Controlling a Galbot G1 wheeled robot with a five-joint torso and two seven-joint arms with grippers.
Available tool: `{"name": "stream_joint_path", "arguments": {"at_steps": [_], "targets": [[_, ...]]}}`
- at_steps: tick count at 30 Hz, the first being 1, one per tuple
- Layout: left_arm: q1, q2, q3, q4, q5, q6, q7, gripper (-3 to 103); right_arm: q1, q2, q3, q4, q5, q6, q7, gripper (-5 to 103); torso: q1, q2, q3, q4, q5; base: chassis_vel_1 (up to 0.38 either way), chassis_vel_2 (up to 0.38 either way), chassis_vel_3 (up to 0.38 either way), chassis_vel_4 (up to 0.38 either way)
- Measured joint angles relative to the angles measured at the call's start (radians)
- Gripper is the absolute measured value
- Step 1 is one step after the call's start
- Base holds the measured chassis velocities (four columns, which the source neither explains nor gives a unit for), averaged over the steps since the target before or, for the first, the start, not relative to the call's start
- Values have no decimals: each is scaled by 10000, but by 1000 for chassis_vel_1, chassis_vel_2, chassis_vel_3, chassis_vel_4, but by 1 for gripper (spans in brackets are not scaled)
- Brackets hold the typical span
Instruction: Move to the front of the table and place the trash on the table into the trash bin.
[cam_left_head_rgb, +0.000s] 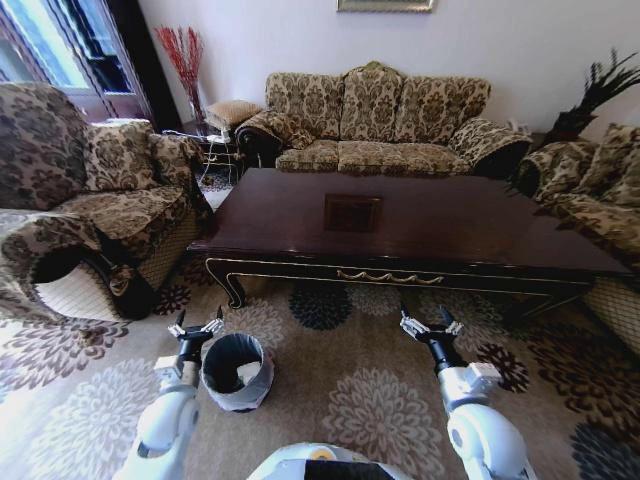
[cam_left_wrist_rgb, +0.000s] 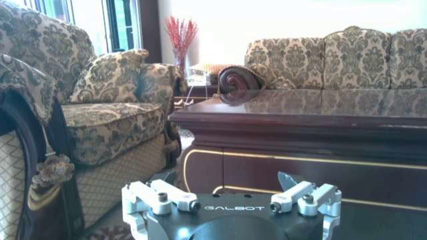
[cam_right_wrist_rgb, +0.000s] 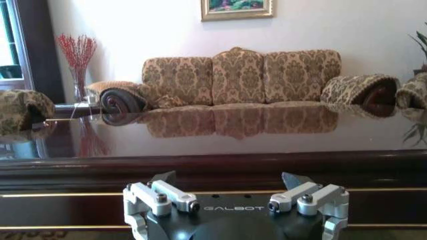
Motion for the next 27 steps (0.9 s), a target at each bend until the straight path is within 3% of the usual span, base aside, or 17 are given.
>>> {"name": "stream_joint_path", "arguments": {"at_steps": [16,27], "targets": [[716,-506,38,-376,372,-322,68,100,-120,31,-250,18,-222,161,-58,100,6,11,8,0,1,-217,-223,210,215],[905,-665,404,-662,775,-373,369,100,-578,282,13,-55,-877,879,237,100,6,15,10,0,8,-249,-235,218,219]]}}
